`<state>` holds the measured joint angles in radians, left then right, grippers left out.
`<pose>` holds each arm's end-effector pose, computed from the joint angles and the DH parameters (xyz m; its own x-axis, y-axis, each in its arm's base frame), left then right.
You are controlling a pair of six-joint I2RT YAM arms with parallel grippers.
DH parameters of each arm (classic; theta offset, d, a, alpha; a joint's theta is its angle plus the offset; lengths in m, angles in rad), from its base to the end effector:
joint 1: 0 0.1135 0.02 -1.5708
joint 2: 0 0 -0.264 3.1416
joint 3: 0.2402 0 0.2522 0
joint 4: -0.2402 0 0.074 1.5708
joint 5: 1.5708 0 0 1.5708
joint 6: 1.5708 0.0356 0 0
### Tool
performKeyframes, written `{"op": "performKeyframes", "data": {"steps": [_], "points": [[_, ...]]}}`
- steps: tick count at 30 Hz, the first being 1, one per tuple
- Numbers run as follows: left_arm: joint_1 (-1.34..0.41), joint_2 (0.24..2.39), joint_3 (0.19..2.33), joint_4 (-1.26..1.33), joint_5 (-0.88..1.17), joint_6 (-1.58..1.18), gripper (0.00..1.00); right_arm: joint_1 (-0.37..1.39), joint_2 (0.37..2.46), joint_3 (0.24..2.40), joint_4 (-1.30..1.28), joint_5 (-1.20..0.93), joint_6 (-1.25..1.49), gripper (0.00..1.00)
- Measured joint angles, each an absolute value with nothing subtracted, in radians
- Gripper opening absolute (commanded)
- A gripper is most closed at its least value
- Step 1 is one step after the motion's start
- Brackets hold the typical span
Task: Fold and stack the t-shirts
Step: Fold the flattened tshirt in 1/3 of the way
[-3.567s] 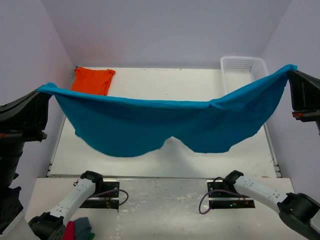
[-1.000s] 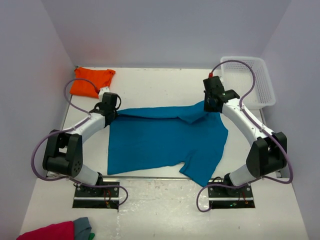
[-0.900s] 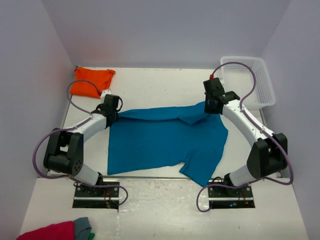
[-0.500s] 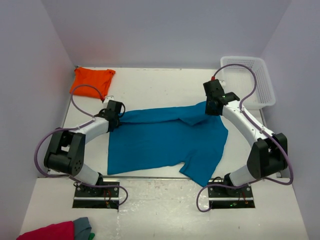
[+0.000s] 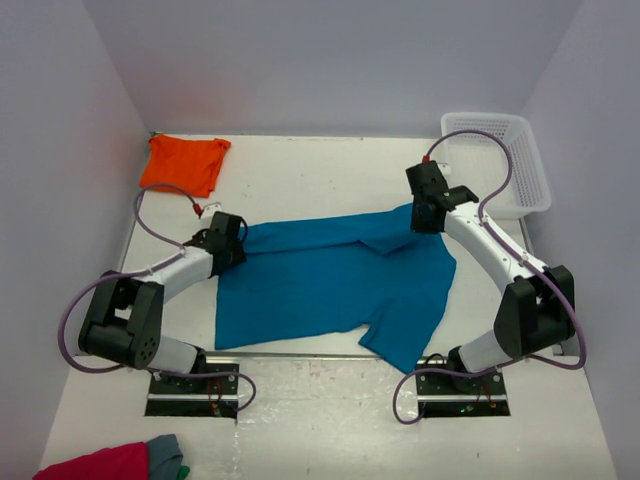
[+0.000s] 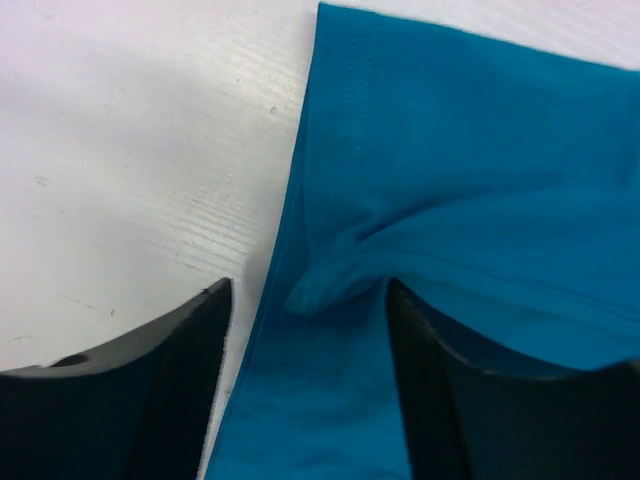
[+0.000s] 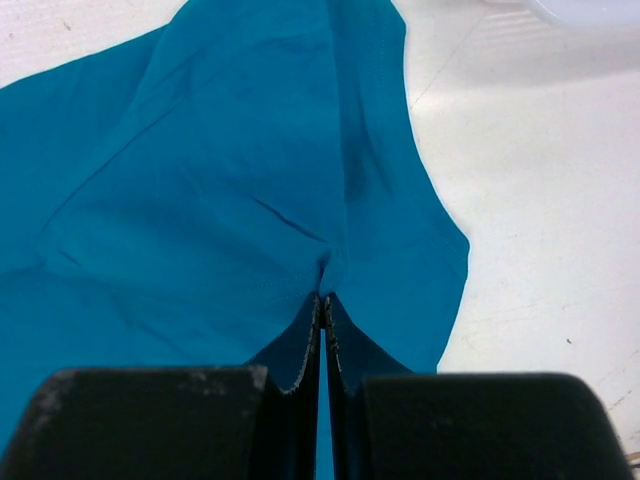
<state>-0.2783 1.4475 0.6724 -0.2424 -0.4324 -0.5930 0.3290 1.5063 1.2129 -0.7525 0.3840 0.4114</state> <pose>0.2545 -0.0572 0.1565 -0.6995 -0.3279 -0.6350 -0.4259 0.9048 0.0020 0.2962 0.0870 0.2709 -0.7994 0.1189 -0.5890 0.2158 0.9716 -0.0968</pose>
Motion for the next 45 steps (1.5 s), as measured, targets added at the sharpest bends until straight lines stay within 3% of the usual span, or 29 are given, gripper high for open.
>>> {"op": "performKeyframes", "data": {"steps": [11,17,18,19,21,24,25,27,29,31,33,35,36,40,45], "points": [[-0.291,1.162,0.672,-0.286,-0.424,-0.673,0.73,0.329,1.508,1.171,-0.761,0.406,0.419,0.0],[-0.291,1.139,0.673,-0.288,-0.421,-0.674,0.73,0.329,1.526,1.139,-0.77,0.411,0.434,0.0],[-0.291,1.139,0.674,-0.288,-0.42,-0.674,0.73,0.329,1.526,1.125,-0.767,0.406,0.434,0.04],[-0.291,1.139,0.676,-0.289,-0.419,-0.673,0.73,0.329,1.526,1.108,-0.766,0.401,0.435,0.29],[-0.291,1.14,0.682,-0.29,-0.415,-0.673,0.73,0.329,1.526,1.08,-0.768,0.39,0.447,0.49],[-0.291,1.144,0.698,-0.29,-0.408,-0.671,0.73,0.331,1.515,1.058,-0.769,0.381,0.45,0.62],[-0.291,1.146,0.702,-0.288,-0.404,-0.67,0.73,0.332,1.512,1.058,-0.77,0.381,0.452,0.73],[-0.291,1.149,0.709,-0.285,-0.396,-0.666,0.73,0.332,1.493,1.071,-0.772,0.383,0.45,0.78],[-0.291,1.163,0.717,-0.275,-0.39,-0.66,0.73,0.326,1.506,1.13,-0.777,0.371,0.438,0.78],[-0.291,1.201,0.738,-0.268,-0.385,-0.65,0.71,0.312,1.569,1.25,-0.789,0.36,0.425,0.71],[-0.291,1.253,0.765,-0.263,-0.374,-0.641,0.64,0.293,1.666,1.397,-0.788,0.345,0.405,0.56],[-0.291,1.314,0.795,-0.256,-0.36,-0.633,0.51,0.274,1.772,1.528,-0.767,0.323,0.382,0.51],[-0.291,1.341,0.807,-0.253,-0.35,-0.627,0.5,0.265,1.821,1.582,-0.76,0.315,0.37,0.47],[-0.291,1.402,0.828,-0.249,-0.315,-0.614,0.43,0.223,1.971,1.699,-0.765,0.274,0.326,0.4],[-0.291,1.41,0.853,-0.244,-0.295,-0.601,0.4,0.152,2.062,1.73,-0.797,0.242,0.286,0.44]]}}
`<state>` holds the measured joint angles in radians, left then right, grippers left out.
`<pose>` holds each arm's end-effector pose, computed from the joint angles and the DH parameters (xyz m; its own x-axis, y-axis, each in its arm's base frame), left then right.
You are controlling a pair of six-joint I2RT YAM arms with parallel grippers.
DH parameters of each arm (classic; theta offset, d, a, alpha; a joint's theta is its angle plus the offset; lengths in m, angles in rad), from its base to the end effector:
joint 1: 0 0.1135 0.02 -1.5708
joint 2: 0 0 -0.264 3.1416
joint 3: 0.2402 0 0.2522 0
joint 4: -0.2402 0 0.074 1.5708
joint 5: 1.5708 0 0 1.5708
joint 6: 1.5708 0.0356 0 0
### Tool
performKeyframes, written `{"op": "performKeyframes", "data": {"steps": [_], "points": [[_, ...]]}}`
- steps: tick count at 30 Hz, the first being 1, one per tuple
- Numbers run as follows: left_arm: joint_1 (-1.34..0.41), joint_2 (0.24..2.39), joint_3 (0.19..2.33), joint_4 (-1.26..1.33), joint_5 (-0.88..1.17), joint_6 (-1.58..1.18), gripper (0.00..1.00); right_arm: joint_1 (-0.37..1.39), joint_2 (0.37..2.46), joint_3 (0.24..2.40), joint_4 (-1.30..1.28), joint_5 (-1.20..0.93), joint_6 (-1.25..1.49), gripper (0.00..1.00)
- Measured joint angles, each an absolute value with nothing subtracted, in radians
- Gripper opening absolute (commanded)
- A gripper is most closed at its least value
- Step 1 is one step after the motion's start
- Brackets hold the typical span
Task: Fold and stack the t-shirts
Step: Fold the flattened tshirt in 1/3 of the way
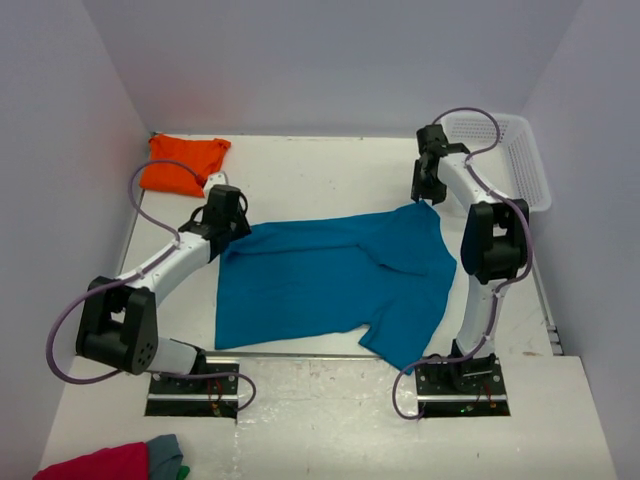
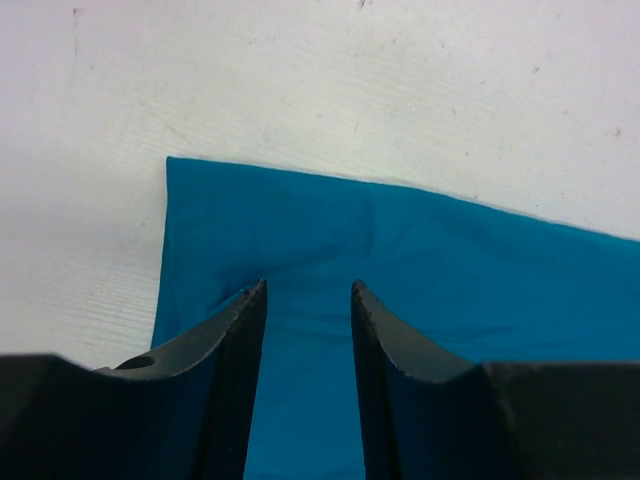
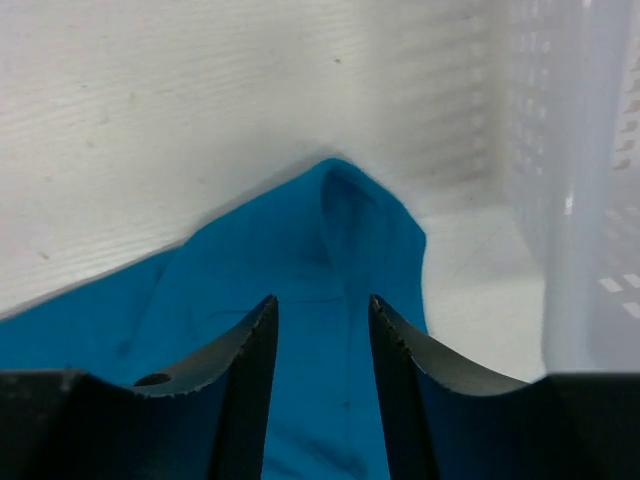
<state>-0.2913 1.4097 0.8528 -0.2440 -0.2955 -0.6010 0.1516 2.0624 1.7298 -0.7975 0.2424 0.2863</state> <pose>0.2832 -0.0741 0.2180 -0.6128 -0.3810 -0.6923 -0.3224 0.9204 -0.2211 0.4383 0.0583 0.2248 -0.8705 0.1443 -0.4705 0.2090 0.9740 -0.0878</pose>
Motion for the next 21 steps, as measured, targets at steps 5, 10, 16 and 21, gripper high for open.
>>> {"op": "performKeyframes", "data": {"steps": [5,10,16,21], "points": [[-0.291,1.455,0.892,-0.224,-0.289,-0.594,0.39,0.092,2.072,1.732,-0.815,0.215,0.259,0.44],[-0.291,1.518,0.913,-0.215,-0.265,-0.591,0.39,0.073,2.089,1.744,-0.825,0.169,0.24,0.4],[-0.291,1.52,0.913,-0.207,-0.255,-0.591,0.4,0.08,2.131,1.765,-0.833,0.129,0.231,0.4],[-0.291,1.526,0.918,-0.202,-0.253,-0.591,0.4,0.079,2.177,1.816,-0.85,0.105,0.223,0.39]]}}
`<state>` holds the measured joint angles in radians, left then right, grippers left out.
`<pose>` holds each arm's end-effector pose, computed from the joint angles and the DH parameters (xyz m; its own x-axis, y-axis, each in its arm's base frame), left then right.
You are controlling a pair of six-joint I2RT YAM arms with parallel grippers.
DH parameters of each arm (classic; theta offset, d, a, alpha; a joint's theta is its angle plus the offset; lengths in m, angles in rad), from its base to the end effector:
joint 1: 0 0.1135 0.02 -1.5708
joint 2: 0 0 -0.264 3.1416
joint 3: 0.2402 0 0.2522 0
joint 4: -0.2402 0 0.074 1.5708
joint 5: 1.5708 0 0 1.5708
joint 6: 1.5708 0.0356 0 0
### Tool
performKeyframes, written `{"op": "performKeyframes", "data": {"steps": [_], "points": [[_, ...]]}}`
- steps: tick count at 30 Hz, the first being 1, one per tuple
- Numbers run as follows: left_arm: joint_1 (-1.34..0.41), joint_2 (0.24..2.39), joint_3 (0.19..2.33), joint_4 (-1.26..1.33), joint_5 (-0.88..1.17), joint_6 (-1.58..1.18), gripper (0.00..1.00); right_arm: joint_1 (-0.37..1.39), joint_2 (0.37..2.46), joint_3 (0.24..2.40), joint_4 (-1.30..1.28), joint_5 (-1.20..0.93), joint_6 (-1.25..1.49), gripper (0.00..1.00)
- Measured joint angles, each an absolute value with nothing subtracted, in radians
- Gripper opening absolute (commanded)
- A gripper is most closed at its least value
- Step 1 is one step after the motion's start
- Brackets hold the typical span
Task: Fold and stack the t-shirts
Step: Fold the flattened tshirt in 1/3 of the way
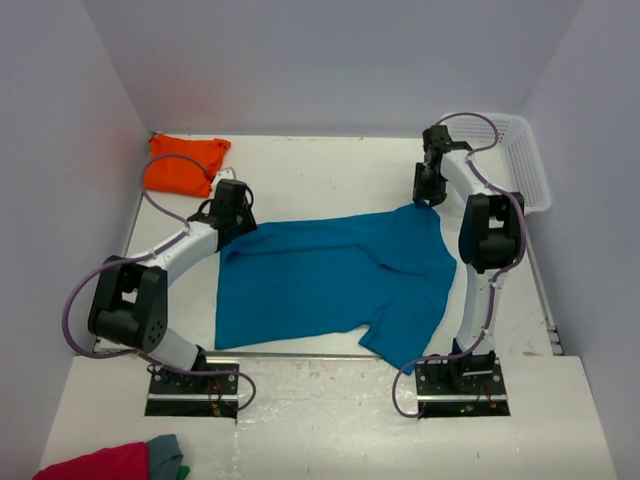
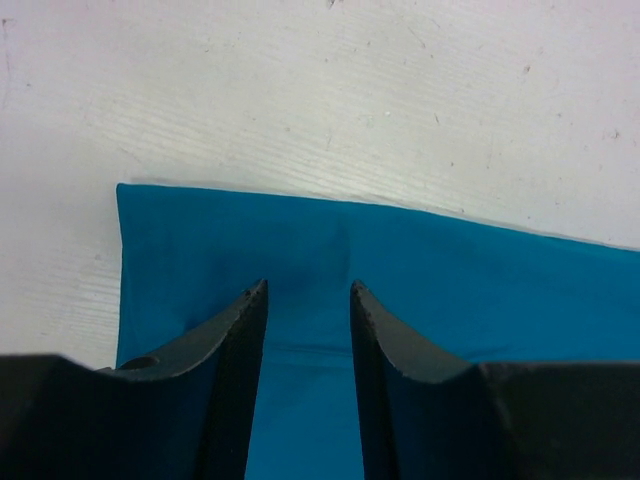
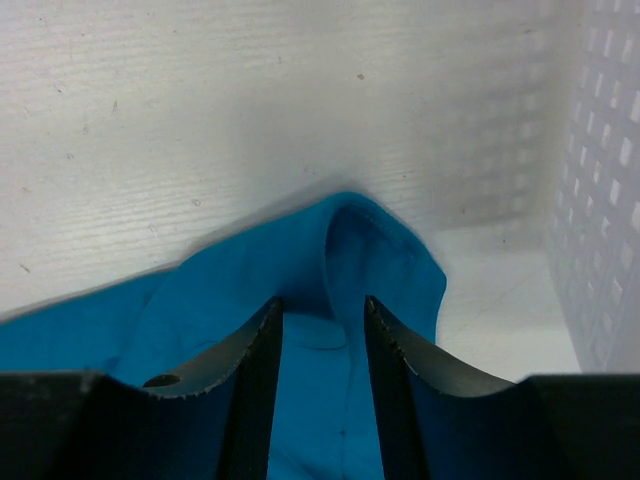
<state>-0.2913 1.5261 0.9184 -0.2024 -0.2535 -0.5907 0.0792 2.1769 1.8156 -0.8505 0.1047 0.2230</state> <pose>0.3075 -0.0829 0.2081 -0.6389 -0.3713 -0.6738 -0.2931 0.9272 -0.2331 0.4580 0.0326 0.1976 -0.9195 0.1477 -0.3643 0.1654 0.9861 -0.0177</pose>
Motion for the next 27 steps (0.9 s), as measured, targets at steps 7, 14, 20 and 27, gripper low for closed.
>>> {"op": "performKeyframes", "data": {"steps": [7,14,20,27], "points": [[-0.291,1.577,0.939,-0.199,-0.253,-0.59,0.4,0.078,2.221,1.852,-0.866,0.095,0.213,0.05],[-0.291,1.607,0.952,-0.199,-0.255,-0.589,0.4,0.076,2.223,1.875,-0.88,0.112,0.222,0.0],[-0.29,1.72,1.013,-0.202,-0.265,-0.583,0.36,0.076,2.225,1.899,-0.897,0.136,0.228,0.0],[-0.267,1.808,1.046,-0.207,-0.246,-0.594,0.15,0.076,2.254,1.972,-0.939,0.168,0.23,0.0]]}}
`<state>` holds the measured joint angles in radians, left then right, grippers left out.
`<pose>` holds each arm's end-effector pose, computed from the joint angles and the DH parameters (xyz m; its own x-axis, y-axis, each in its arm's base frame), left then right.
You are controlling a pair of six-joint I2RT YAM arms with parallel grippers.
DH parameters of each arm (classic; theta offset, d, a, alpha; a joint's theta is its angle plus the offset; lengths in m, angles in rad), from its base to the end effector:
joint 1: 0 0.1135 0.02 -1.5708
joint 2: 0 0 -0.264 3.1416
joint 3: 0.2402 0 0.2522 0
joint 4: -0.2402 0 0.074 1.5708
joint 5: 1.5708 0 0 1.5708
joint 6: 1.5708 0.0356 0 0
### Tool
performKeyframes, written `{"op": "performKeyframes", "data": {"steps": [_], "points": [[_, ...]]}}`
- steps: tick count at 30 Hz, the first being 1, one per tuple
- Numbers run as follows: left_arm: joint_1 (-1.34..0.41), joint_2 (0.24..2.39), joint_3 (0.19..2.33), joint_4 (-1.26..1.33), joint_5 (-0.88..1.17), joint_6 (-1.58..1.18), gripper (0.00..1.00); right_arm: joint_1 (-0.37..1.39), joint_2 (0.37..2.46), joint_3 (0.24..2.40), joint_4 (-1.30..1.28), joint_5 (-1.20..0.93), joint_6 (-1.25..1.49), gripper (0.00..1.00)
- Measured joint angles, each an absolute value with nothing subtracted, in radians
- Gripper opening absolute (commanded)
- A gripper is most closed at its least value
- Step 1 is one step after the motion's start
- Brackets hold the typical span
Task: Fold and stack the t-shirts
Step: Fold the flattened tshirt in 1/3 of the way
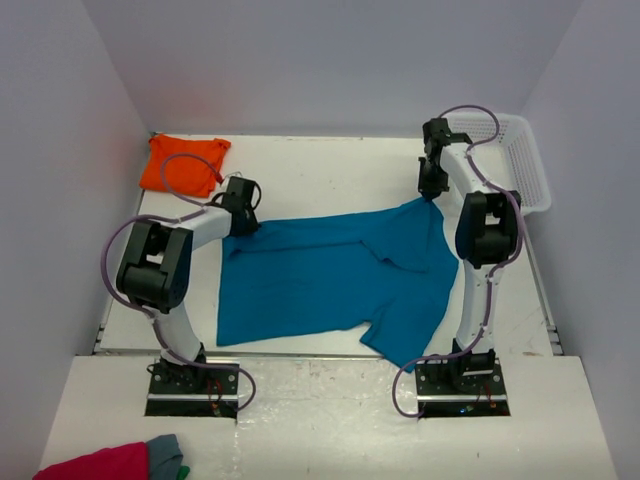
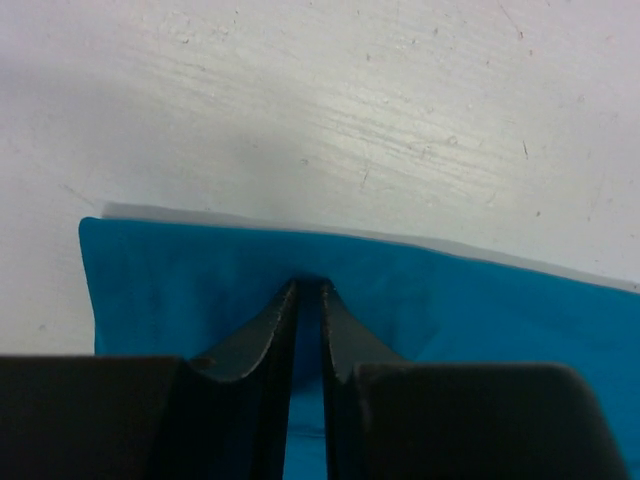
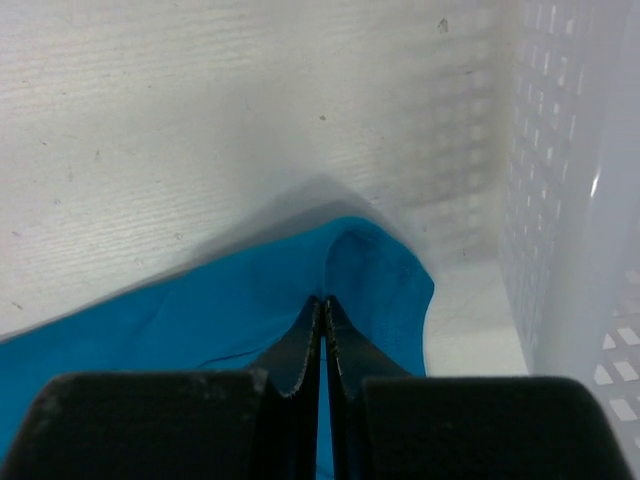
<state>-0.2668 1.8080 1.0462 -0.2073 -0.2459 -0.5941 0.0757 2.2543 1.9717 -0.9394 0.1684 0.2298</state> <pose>0.3516 -0.0871 0.1550 -0.7277 -0.3639 -0.5814 -0.3434 0.9271 -0.1506 0.4751 0.0300 0.2050 -0.9164 0.1557 -0.3687 0.1965 0.9776 -0.0755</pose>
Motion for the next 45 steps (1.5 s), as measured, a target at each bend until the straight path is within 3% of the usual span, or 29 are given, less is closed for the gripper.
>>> {"op": "performKeyframes", "data": {"steps": [18,19,20,21,25,26,27,29,33,35,37,39,42,45], "points": [[-0.214,1.819,1.052,-0.196,-0.237,-0.608,0.16,0.069,2.336,2.057,-1.034,0.243,0.261,0.0],[-0.214,1.818,1.052,-0.196,-0.236,-0.608,0.17,0.069,2.336,2.062,-1.035,0.244,0.262,0.04],[-0.213,1.816,1.05,-0.195,-0.234,-0.608,0.19,0.069,2.336,2.067,-1.036,0.245,0.262,0.16],[-0.213,1.814,1.049,-0.196,-0.233,-0.608,0.21,0.069,2.336,2.072,-1.036,0.245,0.263,0.17],[-0.213,1.76,1.005,-0.196,-0.236,-0.596,0.42,0.072,2.325,2.058,-0.994,0.266,0.264,0.38],[-0.217,1.731,0.99,-0.2,-0.246,-0.595,0.61,0.074,2.315,2.041,-0.978,0.271,0.263,0.4],[-0.225,1.695,0.974,-0.204,-0.268,-0.585,0.68,0.077,2.3,2.017,-0.96,0.274,0.262,0.41],[-0.25,1.618,0.958,-0.211,-0.318,-0.59,0.69,0.091,2.263,1.981,-0.949,0.28,0.261,0.44],[-0.292,1.493,0.957,-0.223,-0.398,-0.602,0.68,0.141,2.173,1.962,-0.935,0.303,0.262,0.44],[-0.292,1.459,0.956,-0.241,-0.42,-0.625,0.5,0.171,2.098,1.917,-0.913,0.309,0.262,0.45],[-0.279,1.44,0.941,-0.245,-0.402,-0.648,0.22,0.206,2.01,1.857,-0.893,0.318,0.262,0.45],[-0.254,1.42,0.898,-0.237,-0.339,-0.665,0.23,0.244,1.92,1.792,-0.875,0.324,0.262,0.45],[-0.18,1.373,0.79,-0.209,-0.213,-0.691,0.4,0.291,1.795,1.687,-0.84,0.318,0.268,0.45],[-0.059,1.289,0.644,-0.157,-0.065,-0.748,0.43,0.31,1.705,1.604,-0.82,0.303,0.274,0.45]]}}
